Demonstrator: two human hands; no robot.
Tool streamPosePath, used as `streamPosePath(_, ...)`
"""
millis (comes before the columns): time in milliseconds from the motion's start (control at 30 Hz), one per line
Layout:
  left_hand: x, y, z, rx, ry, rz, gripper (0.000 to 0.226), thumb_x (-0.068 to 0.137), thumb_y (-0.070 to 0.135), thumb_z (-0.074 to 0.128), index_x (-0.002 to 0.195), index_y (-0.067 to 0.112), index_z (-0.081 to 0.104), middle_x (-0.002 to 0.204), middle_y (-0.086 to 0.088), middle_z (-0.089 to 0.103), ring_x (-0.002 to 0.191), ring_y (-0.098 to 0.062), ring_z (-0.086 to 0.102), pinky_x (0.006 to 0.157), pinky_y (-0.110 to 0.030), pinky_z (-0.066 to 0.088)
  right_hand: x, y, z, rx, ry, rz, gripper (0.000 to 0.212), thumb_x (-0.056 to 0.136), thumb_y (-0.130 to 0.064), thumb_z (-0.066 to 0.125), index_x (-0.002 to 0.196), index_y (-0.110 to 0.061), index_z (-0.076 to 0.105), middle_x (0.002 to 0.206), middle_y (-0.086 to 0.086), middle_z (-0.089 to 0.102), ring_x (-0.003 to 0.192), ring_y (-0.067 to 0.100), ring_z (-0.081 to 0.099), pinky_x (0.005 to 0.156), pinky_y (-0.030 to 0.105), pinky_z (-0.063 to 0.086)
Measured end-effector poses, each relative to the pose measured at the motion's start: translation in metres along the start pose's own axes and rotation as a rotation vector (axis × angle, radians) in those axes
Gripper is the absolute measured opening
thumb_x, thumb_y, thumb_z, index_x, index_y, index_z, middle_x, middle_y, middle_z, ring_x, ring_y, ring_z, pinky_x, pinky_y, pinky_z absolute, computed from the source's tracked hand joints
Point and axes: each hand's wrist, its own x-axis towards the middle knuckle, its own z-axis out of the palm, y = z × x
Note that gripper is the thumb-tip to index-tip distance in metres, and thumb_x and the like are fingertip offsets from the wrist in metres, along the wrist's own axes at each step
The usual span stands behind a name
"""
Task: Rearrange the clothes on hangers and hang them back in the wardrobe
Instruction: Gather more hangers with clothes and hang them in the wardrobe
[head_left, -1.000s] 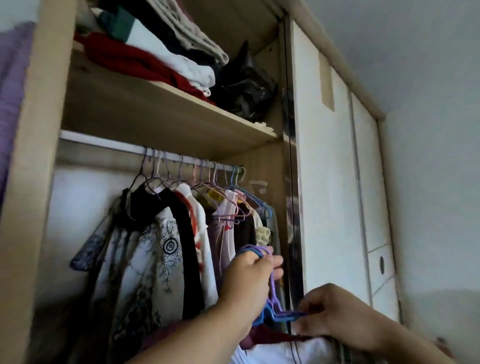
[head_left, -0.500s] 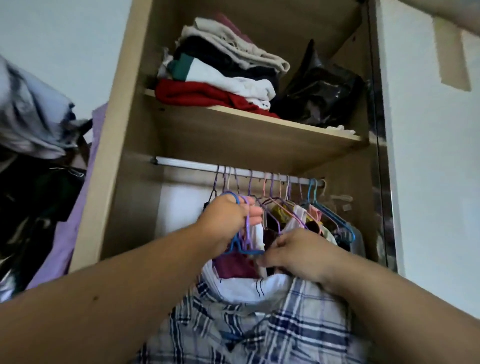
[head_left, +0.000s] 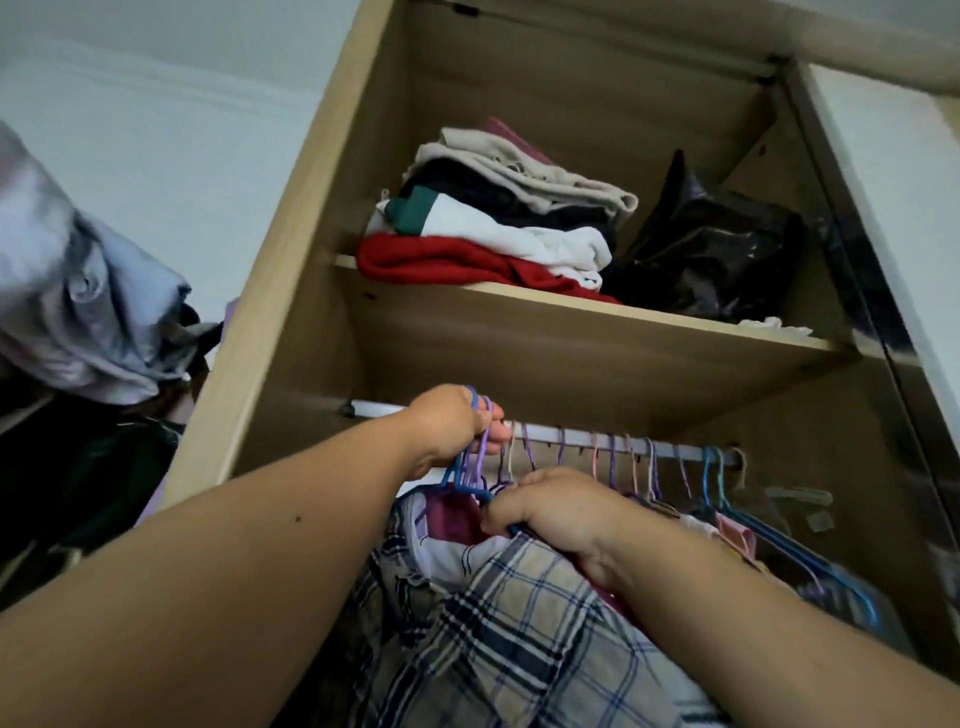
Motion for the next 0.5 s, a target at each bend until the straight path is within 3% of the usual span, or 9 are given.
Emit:
streamPosePath(100, 0.028, -0.004, -0.005, 0.017, 0.062, 0.042, 0.028, 0.101, 0.002, 0.033, 0.121, -0.010, 0.049, 0.118, -0.027, 0.059, 0.078, -0.021, 0.062, 0.066, -0.021, 0.053, 0.032, -0.008, 0.008, 0.029, 0.075, -0.053, 0.023, 0.061, 0.003, 0.067, 0.054, -0.009, 0.049, 0.042, 0.001, 0.044, 0.034, 0.013, 0.040, 0.042, 0.016, 0.029)
streamPosePath(167, 0.048, -0.003, -0.008, 0.031, 0.107, 0.064, 0.030, 0.101, 0.004, 0.033, 0.123, -0.009, 0.049, 0.122, -0.026, 0.058, 0.093, -0.030, 0.064, 0.078, -0.028, 0.051, 0.053, -0.016, 0.010, 0.047, 0.113, -0.109, 0.028, 0.064, 0.003, 0.066, 0.053, -0.012, 0.044, 0.038, -0.003, 0.039, 0.027, 0.009, 0.032, 0.036, 0.011, 0.021)
streamPosePath(233, 0.069, -0.003, -0.012, 0.054, 0.166, 0.104, 0.028, 0.101, 0.005, 0.034, 0.122, -0.005, 0.050, 0.118, -0.021, 0.061, 0.090, -0.026, 0.063, 0.079, -0.029, 0.049, 0.074, -0.023, 0.010, 0.079, 0.131, -0.161, 0.032, 0.067, 0.005, 0.064, 0.051, -0.013, 0.041, 0.032, -0.007, 0.035, 0.023, 0.007, 0.028, 0.032, 0.009, 0.016)
streamPosePath(300, 0.087, -0.006, -0.013, 0.080, 0.224, 0.129, 0.027, 0.099, 0.003, 0.039, 0.122, 0.001, 0.051, 0.111, -0.014, 0.062, 0.078, -0.019, 0.061, 0.074, -0.027, 0.050, 0.096, -0.027, 0.010, 0.047, 0.168, -0.191, 0.030, 0.066, 0.002, 0.064, 0.052, -0.013, 0.043, 0.037, -0.006, 0.039, 0.029, 0.007, 0.032, 0.031, 0.011, 0.016)
streamPosePath(400, 0.104, -0.017, -0.019, 0.325, 0.267, 0.168, 0.028, 0.094, 0.008, 0.050, 0.121, 0.007, 0.059, 0.115, -0.015, 0.064, 0.101, -0.029, 0.062, 0.087, -0.034, 0.048, 0.126, -0.029, 0.011, -0.045, 0.194, -0.207, 0.019, 0.069, -0.007, 0.065, 0.058, -0.013, 0.051, 0.058, 0.000, 0.050, 0.046, 0.009, 0.042, 0.033, 0.016, 0.027)
streamPosePath(500, 0.114, -0.043, -0.029, 0.369, 0.279, 0.138, 0.030, 0.091, 0.003, 0.045, 0.109, 0.011, 0.068, 0.110, -0.016, 0.067, 0.104, -0.032, 0.061, 0.093, -0.037, 0.048, 0.151, -0.021, 0.017, -0.109, 0.167, -0.228, 0.023, 0.071, -0.006, 0.065, 0.056, -0.011, 0.049, 0.055, 0.000, 0.047, 0.045, 0.008, 0.039, 0.030, 0.014, 0.025)
